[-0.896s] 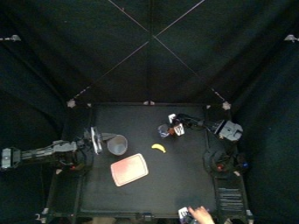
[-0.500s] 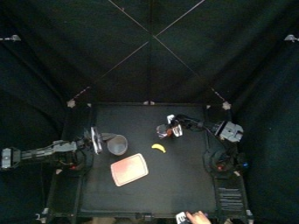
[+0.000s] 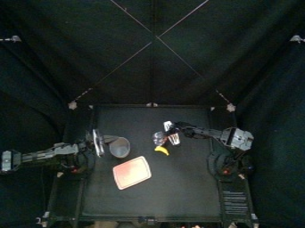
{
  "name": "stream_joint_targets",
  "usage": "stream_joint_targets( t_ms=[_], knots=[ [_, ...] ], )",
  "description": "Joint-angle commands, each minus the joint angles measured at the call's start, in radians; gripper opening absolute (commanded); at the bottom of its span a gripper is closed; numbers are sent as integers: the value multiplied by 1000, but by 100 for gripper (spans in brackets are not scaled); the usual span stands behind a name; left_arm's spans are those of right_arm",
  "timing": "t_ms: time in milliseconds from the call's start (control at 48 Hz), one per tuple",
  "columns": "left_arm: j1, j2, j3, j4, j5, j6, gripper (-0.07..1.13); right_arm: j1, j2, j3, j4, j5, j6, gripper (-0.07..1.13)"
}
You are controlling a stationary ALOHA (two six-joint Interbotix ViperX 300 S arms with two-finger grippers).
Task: Pick the pie then place it on the pink plate
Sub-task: Place pie on the pink plate
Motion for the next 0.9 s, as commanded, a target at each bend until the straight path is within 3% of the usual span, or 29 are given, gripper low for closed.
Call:
stream_joint_targets(
  t_ms=[21,188,625,896],
  knots=[
    [0,5,-12,-5,-9,-2,-1,66,-34,-51,8,-3,6,59],
    [0,5,-12,-6,-9,-2,-1,147,-8,-103,63,-18,9,59],
    [0,5,-12,-6,-9,0,-1,285,152,-288,370,-153,9,59],
    [0,5,-12,-6,0,2,-1,350,273,-377,425,-178,11,59]
  ],
)
